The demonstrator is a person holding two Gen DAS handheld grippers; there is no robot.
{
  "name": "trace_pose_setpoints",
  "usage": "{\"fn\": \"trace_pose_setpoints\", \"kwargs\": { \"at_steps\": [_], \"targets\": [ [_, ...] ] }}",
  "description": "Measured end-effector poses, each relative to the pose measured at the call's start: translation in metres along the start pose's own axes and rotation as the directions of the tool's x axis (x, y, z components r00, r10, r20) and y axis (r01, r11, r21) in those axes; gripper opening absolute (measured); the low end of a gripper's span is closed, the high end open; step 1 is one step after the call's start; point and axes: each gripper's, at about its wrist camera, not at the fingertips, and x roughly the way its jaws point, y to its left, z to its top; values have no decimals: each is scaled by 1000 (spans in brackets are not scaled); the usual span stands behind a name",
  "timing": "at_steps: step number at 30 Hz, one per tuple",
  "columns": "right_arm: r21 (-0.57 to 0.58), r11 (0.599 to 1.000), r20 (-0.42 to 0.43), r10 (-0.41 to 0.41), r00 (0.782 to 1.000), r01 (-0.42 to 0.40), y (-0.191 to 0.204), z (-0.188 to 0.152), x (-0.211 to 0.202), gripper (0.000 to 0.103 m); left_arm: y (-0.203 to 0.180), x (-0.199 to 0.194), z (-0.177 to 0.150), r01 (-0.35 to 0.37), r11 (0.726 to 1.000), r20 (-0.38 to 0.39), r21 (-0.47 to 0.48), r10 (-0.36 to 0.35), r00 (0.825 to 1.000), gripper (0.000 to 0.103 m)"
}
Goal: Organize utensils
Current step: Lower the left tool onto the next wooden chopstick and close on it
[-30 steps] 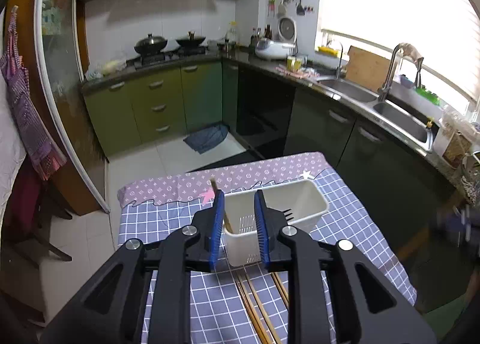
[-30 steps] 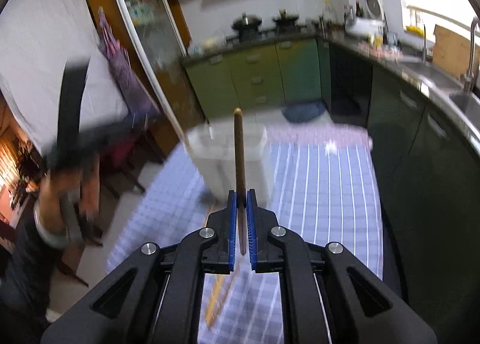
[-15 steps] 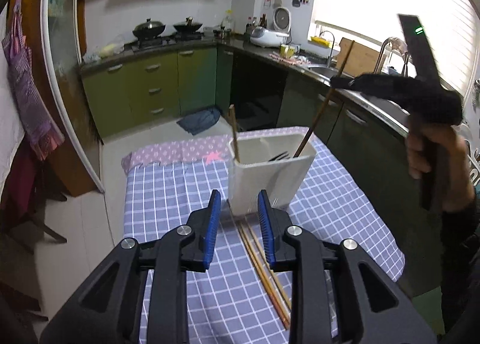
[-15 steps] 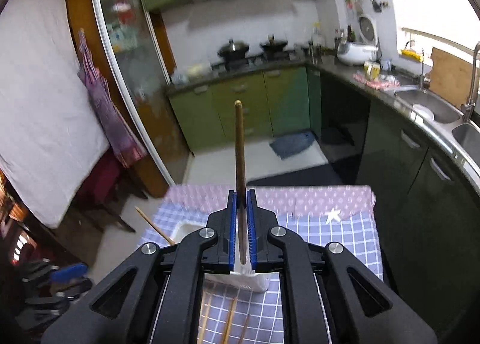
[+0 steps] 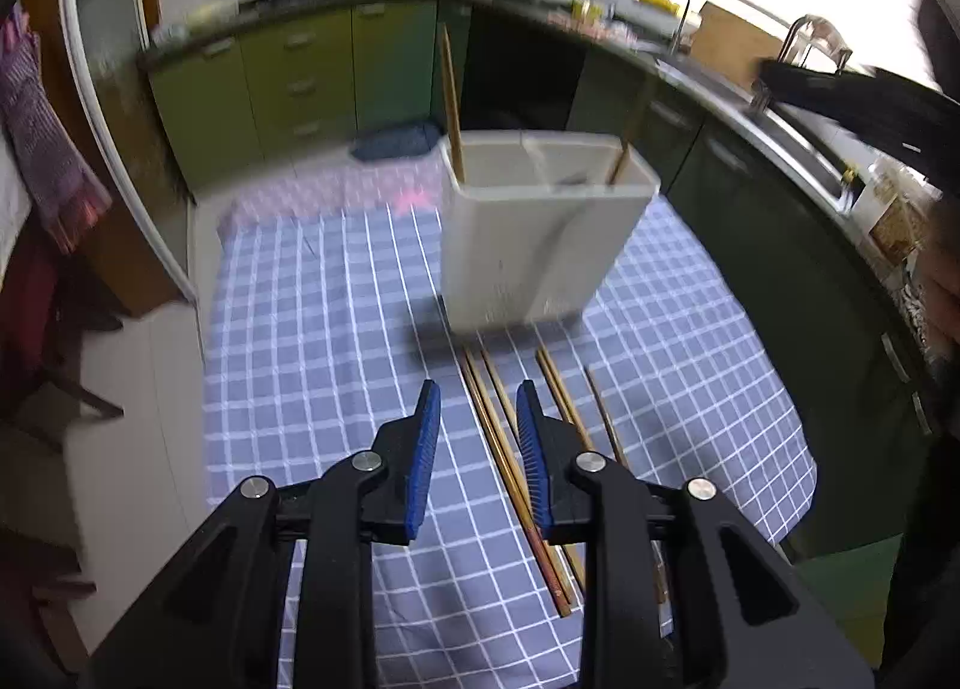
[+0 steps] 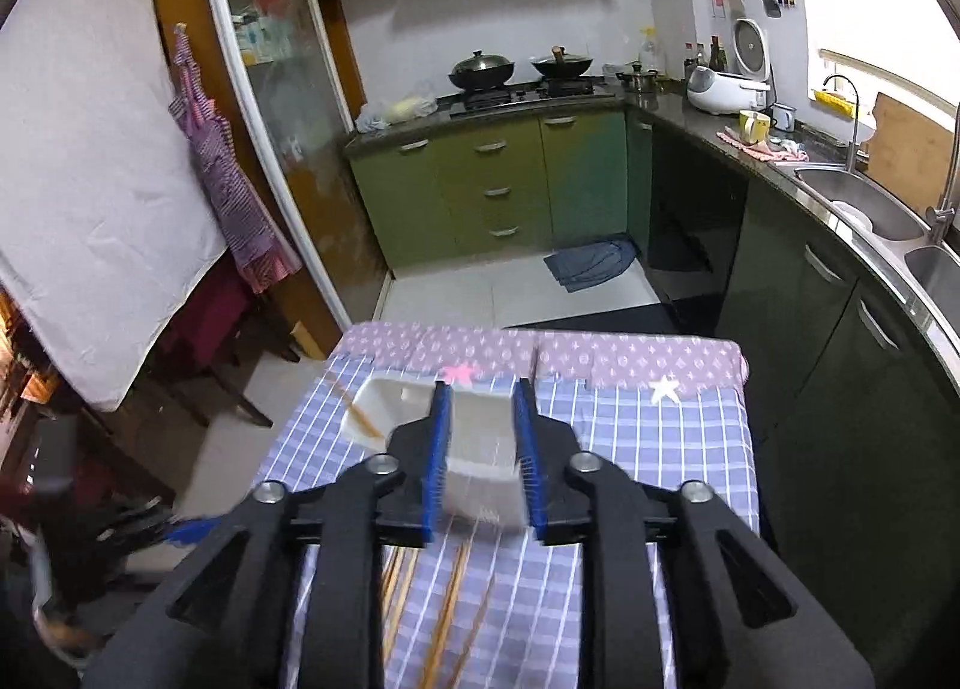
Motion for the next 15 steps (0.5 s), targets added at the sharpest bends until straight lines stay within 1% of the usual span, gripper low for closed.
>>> {"fn": "trace_pose_setpoints", "kwargs": {
  "at_steps": [2, 4, 5, 6, 8, 10, 11, 15],
  "targets": [
    [-1, 1000, -70, 8, 998, -8, -8, -25, 0, 28, -3, 24, -4, 4, 1000, -75, -15, -5, 997, 25],
    [-2, 1000, -140, 7, 990, -7, -18, -50, 8, 28, -4, 45, -8, -3, 1000, -144, -28, -1, 990, 25],
    [-4, 1000, -166, -1, 986, 1, -23, -62, 11, 28, -4, 54, -10, -12, 999, -166, -35, 6, 986, 25],
    [-8, 1000, -197, -15, 980, 14, -28, -76, 17, 28, -5, 68, -13, -31, 999, -206, -41, 22, 978, 25],
    [-5, 1000, -247, -28, 969, 28, -38, -100, 27, 28, -4, 90, -15, -56, 997, -262, -60, 38, 964, 25],
    [12, 999, -293, -25, 956, 30, -49, -122, 36, 28, -3, 107, -15, -62, 995, -298, -84, 34, 954, 25],
    [21, 999, -309, -23, 951, 31, -54, -131, 40, 28, -2, 111, -15, -64, 994, -306, -91, 33, 951, 25],
    [49, 999, -348, -3, 938, 21, -64, -149, 50, 28, -2, 135, -10, -90, 989, -345, -113, 46, 938, 25]
  ]
}}
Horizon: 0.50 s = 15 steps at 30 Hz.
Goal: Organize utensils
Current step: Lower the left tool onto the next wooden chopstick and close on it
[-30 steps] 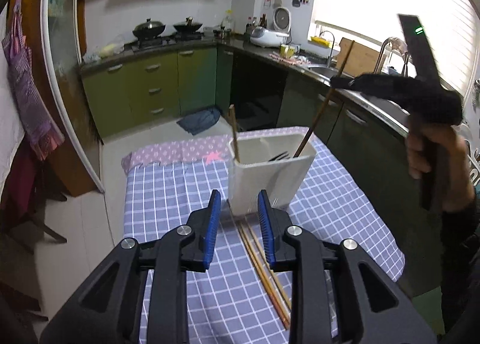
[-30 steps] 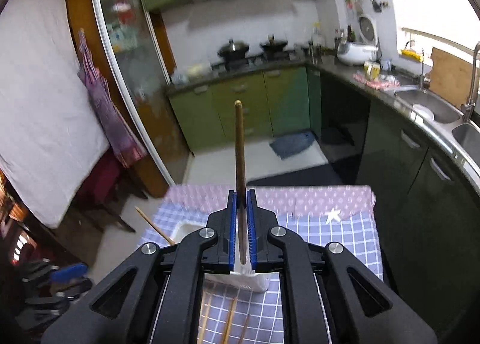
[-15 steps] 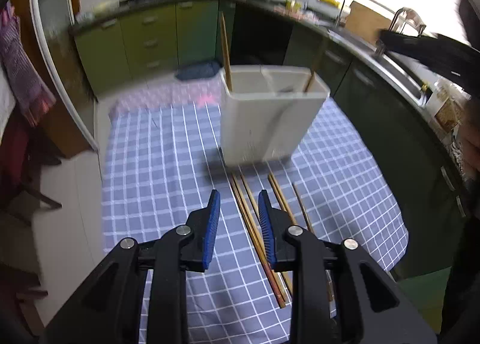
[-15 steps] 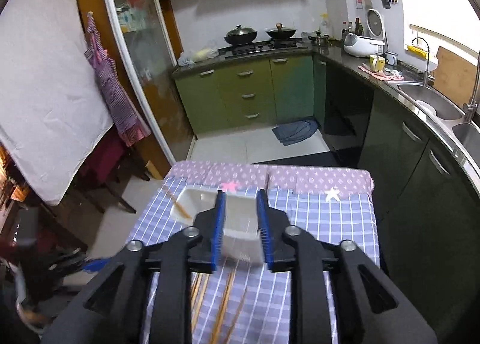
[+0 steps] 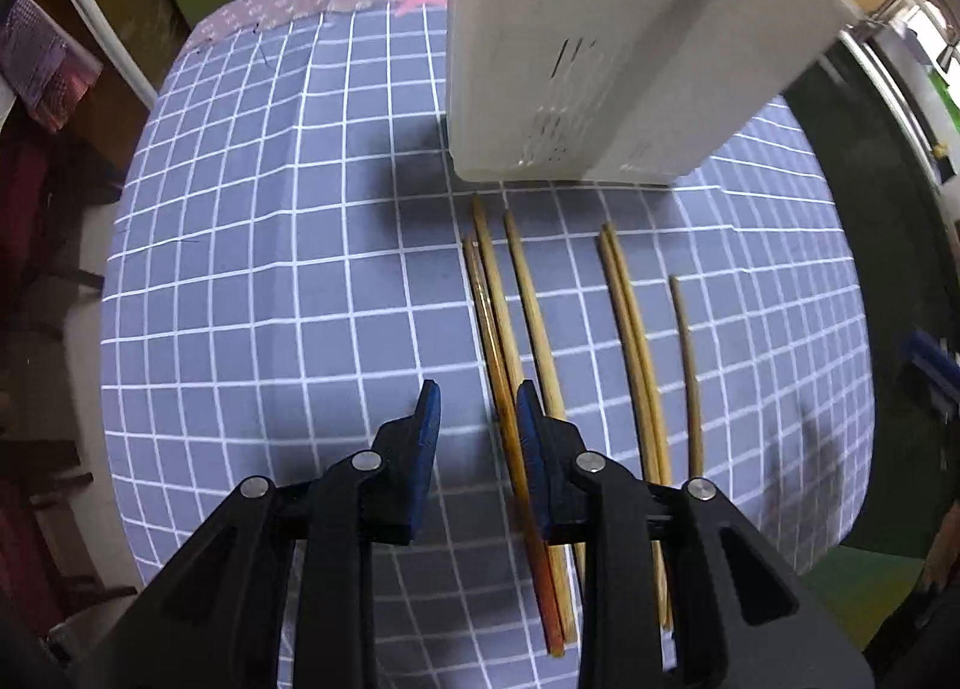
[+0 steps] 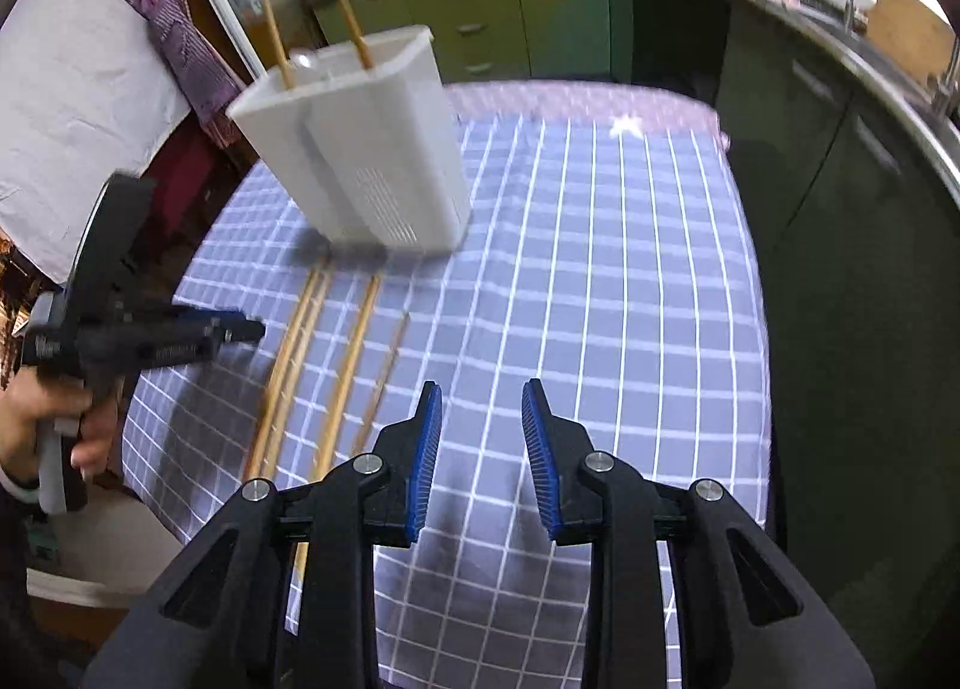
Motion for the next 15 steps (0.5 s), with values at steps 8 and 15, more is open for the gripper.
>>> {"fn": "trace_pose_setpoints", "kwargs": {
  "at_steps": [8, 15],
  "targets": [
    [12, 999, -13, 46, 999, -46, -6, -6, 6, 28, -1, 17, 12, -46, 999, -37, -27, 44, 998, 25],
    [12, 998, -31, 65, 997, -65, -6, -5, 14, 28, -5, 33, 16, -59, 998, -63, -21, 57, 996, 25]
  ]
}}
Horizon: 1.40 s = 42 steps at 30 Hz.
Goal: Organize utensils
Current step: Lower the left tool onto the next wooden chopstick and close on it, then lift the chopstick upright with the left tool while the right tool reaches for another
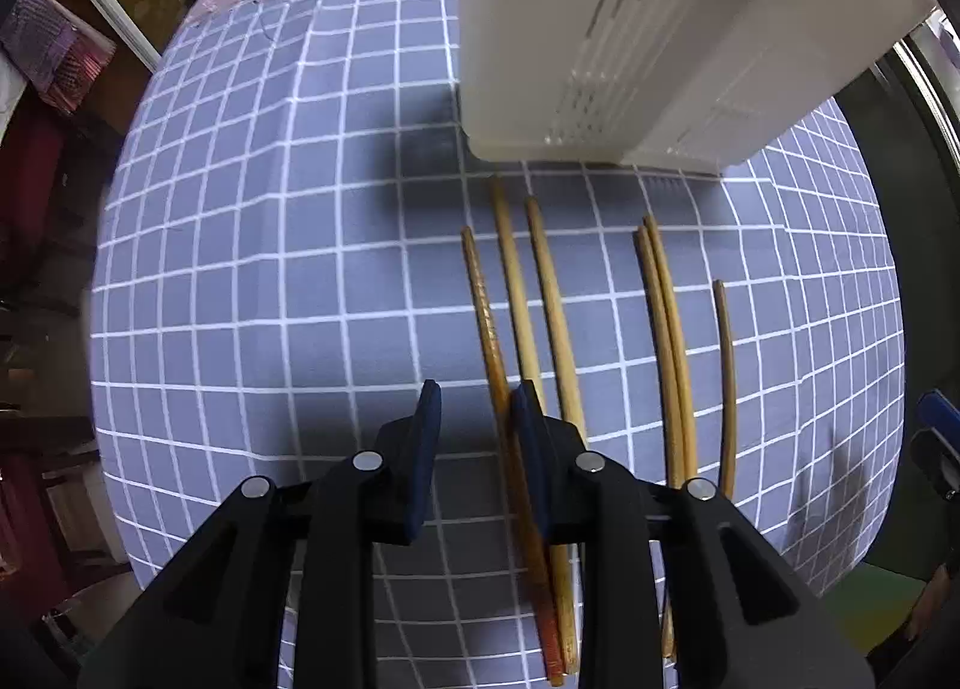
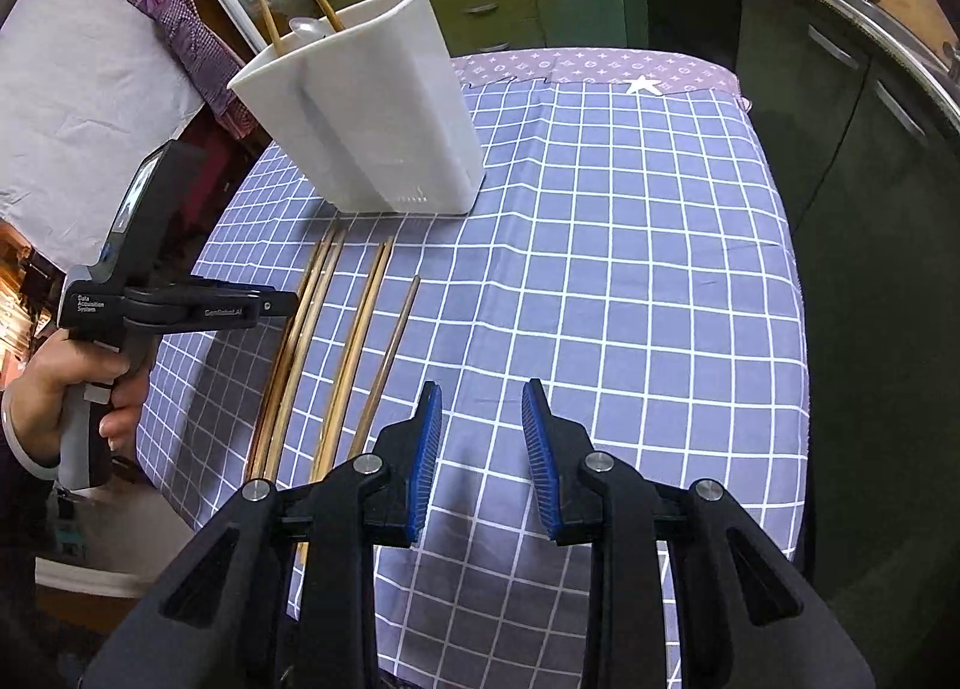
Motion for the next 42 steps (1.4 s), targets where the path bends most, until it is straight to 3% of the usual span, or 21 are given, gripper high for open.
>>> {"fn": "trace_pose_setpoints", "kwargs": {
  "at_steps": [3, 6, 13, 20, 26, 34, 42],
  "targets": [
    [-1, 1000, -8, 2, 1000, -2, 2, -1, 2, 28, -6, 4, -1, -19, 1000, 8, 21, 19, 1000, 22],
    [-5, 1000, -14, 1, 1000, -1, 3, -3, 2, 28, -8, 3, -1, -26, 999, 7, 30, 26, 1000, 9],
    [-10, 1000, -24, 3, 1000, -4, 6, -4, 2, 28, -4, -1, -7, -2, 1000, 10, 31, 2, 1000, 6],
    [-13, 1000, -65, 6, 998, -7, 12, -4, 13, 28, 12, -41, -20, 6, 999, 104, 54, -12, 994, 6],
    [-17, 1000, -107, 2, 994, -4, 23, 2, 28, 28, 21, -92, -42, 10, 997, 225, 83, -29, 974, 6],
    [-22, 1000, -197, -2, 980, -2, 50, 25, 66, 28, 38, -137, -65, 29, 994, 326, 102, -60, 944, 6],
    [-56, 995, -282, -98, 954, 86, 71, 37, 109, 19, 46, -161, -88, 12, 992, 410, 125, -63, 910, 6]
  ]
}}
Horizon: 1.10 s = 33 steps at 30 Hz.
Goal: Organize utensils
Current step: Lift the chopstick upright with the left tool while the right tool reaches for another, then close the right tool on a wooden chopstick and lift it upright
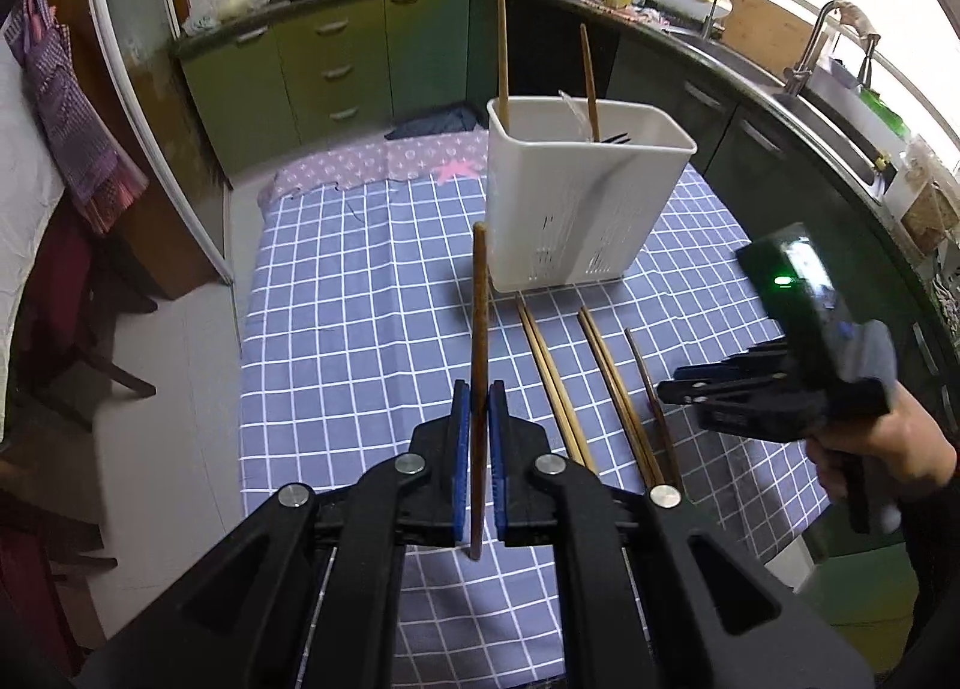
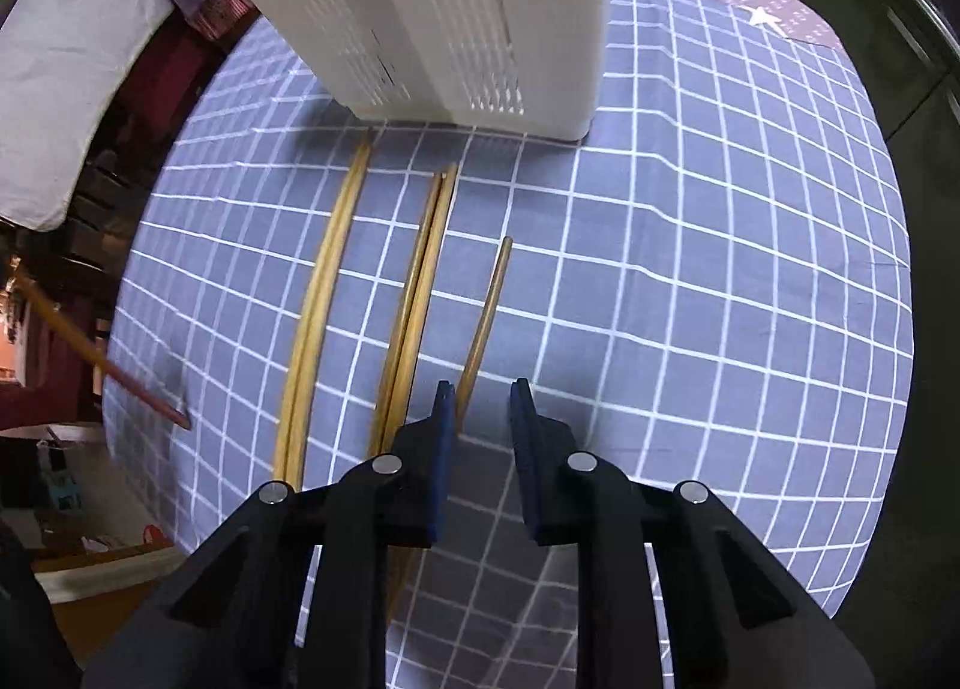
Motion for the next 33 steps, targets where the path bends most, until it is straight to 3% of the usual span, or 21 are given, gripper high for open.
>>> {"fn": "trace_pose_setpoints", "kwargs": {
  "at_steps": [9, 10, 14, 21, 25, 33],
  "targets": [
    [-24, 997, -19, -71, 997, 70, 24, 9, 19, 18, 1, -8, -8, 11, 1000, 17, 15, -11, 1000, 6],
    [-29, 996, -16, -85, 996, 84, 27, 9, 20, 11, 1, -9, -9, 11, 1000, 18, 17, -11, 1000, 6],
    [-32, 994, 10, -109, 994, 109, 33, 9, 22, 8, -1, -9, -10, 9, 1000, 18, 20, -9, 1000, 6],
    [-9, 1000, 118, -23, 993, 24, 22, -1, -20, 6, -2, -8, -10, 3, 1000, 14, 21, -3, 1000, 6],
    [-6, 1000, 249, 17, 968, -16, 18, -17, -70, 6, -4, -8, -10, 1, 1000, 13, 26, -2, 1000, 6],
    [-17, 1000, 454, 27, 891, -21, 1, -70, -150, 6, -4, -7, -12, -1, 1000, 7, 26, 1, 1000, 6]
  ]
}}
